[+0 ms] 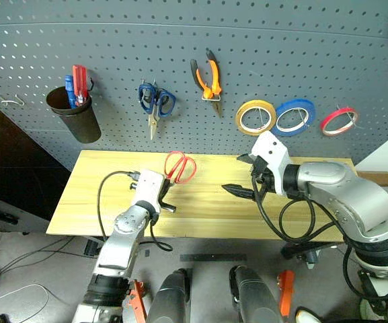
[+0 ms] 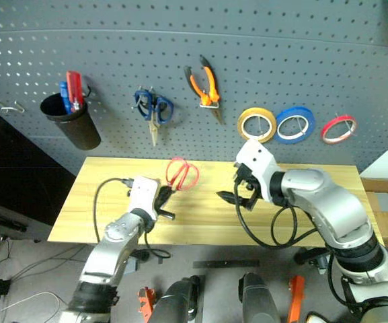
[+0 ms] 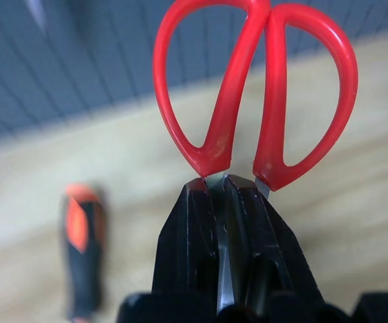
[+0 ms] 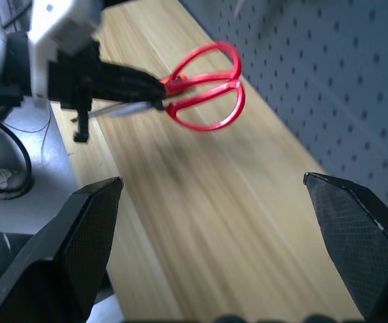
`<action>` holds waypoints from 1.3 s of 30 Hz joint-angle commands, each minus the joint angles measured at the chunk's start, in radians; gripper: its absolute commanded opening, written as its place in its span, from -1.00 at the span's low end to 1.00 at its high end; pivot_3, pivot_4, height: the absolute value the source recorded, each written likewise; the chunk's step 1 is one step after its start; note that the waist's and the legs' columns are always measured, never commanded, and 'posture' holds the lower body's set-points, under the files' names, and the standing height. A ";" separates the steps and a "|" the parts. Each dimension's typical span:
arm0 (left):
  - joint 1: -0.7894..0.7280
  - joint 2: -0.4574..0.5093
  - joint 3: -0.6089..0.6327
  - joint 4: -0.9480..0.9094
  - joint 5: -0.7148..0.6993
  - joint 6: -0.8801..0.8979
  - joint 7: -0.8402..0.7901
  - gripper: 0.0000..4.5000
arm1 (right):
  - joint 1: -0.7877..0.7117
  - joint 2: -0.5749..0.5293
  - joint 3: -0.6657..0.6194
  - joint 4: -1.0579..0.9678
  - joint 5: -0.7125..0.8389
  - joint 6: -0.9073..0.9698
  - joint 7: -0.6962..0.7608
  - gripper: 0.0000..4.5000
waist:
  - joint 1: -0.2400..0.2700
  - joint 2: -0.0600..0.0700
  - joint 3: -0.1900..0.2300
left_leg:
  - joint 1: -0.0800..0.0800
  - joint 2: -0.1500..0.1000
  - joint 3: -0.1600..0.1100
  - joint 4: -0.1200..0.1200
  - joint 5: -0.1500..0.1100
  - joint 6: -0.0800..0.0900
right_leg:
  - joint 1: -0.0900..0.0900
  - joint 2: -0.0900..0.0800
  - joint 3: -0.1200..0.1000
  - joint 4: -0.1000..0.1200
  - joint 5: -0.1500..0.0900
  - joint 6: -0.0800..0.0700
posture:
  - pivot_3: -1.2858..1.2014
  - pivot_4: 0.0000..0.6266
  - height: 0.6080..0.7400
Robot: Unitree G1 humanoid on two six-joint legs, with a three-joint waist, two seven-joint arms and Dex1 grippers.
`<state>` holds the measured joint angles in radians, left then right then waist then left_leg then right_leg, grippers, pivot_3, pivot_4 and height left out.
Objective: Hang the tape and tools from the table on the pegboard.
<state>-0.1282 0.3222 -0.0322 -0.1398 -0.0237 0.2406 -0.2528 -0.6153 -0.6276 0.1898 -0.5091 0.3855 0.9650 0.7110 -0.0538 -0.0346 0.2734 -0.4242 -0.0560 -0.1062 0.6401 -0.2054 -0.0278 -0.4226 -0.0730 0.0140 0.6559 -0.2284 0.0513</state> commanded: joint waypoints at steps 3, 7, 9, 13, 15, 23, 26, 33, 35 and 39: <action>0.049 0.050 0.073 -0.171 0.042 -0.148 0.020 -0.97 | -0.003 -0.036 -0.064 -0.023 0.011 -0.185 0.083 1.00 | 0.001 0.000 0.000 | 0.000 0.000 0.000 0.000 0.000 0.000 | 0.000 0.000 -0.001 -0.001 0.000 0.000 | -0.04 -0.27 1.00; 0.053 0.065 0.124 -0.244 0.054 -0.188 0.032 -0.97 | -0.023 -0.036 -0.083 0.003 0.048 -0.219 0.136 1.00 | 0.004 0.000 0.000 | -0.001 0.000 0.000 0.000 0.000 0.001 | 0.001 0.000 -0.001 -0.002 0.000 0.000 | -0.03 -0.28 1.00; 0.041 0.062 0.149 -0.268 0.048 -0.176 0.044 -0.97 | -0.050 -0.026 -0.091 0.031 0.056 -0.233 0.142 1.00 | 0.003 0.000 0.000 | -0.001 0.000 0.000 0.000 -0.001 0.001 | 0.001 0.000 -0.001 -0.002 0.000 0.000 | -0.03 -0.29 1.00; -0.014 0.051 0.169 -0.263 0.030 -0.151 0.051 -0.97 | -0.099 -0.012 -0.086 0.097 0.035 -0.266 0.132 1.00 | 0.005 0.000 0.000 | -0.001 0.000 0.000 0.001 -0.001 0.001 | 0.001 0.001 -0.002 -0.002 0.000 0.000 | -0.02 -0.31 1.00; -0.043 0.046 0.174 -0.242 0.022 -0.144 0.053 -0.97 | -0.114 -0.010 -0.080 0.122 0.023 -0.282 0.130 1.00 | 0.007 0.000 0.000 | -0.001 0.000 0.000 0.001 -0.001 0.001 | 0.001 0.001 -0.002 -0.003 0.000 0.000 | -0.02 -0.32 1.00; -0.163 0.038 0.170 -0.087 -0.007 -0.128 0.043 -0.97 | -0.140 0.003 -0.063 0.161 -0.005 -0.302 0.121 1.00 | 0.011 0.000 0.000 | -0.001 0.000 0.000 0.001 -0.001 0.001 | 0.001 0.001 -0.002 -0.003 0.001 0.001 | -0.03 -0.32 1.00; -0.212 0.023 0.169 -0.024 -0.013 -0.115 0.057 -0.97 | -0.141 0.003 -0.062 0.160 -0.013 -0.301 0.119 1.00 | 0.012 0.000 0.000 | -0.001 0.000 0.000 0.001 -0.001 0.001 | 0.001 0.001 -0.002 -0.003 0.001 0.002 | -0.04 -0.32 1.00; -0.311 0.014 0.137 0.104 -0.008 -0.122 0.030 -0.97 | -0.141 0.006 -0.066 0.147 -0.010 -0.290 0.112 1.00 | 0.009 0.000 0.000 | -0.001 0.000 0.000 0.002 -0.001 0.001 | 0.001 0.001 -0.001 -0.002 0.001 0.002 | -0.05 -0.30 1.00; -0.308 0.013 0.132 0.113 -0.014 -0.122 0.018 -0.97 | -0.143 0.011 -0.069 0.145 -0.007 -0.287 0.106 1.00 | 0.006 0.000 0.000 | -0.001 0.000 0.000 0.002 -0.001 0.002 | 0.001 0.001 -0.001 -0.002 0.001 0.002 | -0.05 -0.30 1.00; -0.271 0.008 0.123 0.093 -0.030 -0.114 -0.006 -0.72 | -0.153 0.045 -0.080 0.139 0.008 -0.280 0.079 1.00 | 0.003 0.000 0.000 | -0.001 0.000 0.000 0.002 -0.001 0.002 | 0.001 0.001 -0.001 -0.002 0.001 0.002 | -0.05 -0.29 1.00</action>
<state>-0.4156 0.3284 0.0972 -0.0076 -0.0458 0.1319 -0.2412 -0.7372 -0.5939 0.1400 -0.3290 0.3763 0.6868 0.8035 -0.0512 -0.0347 0.2734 -0.4253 -0.0562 -0.1062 0.6417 -0.2062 -0.0263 -0.4219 -0.0720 0.0132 0.6544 -0.2270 0.0532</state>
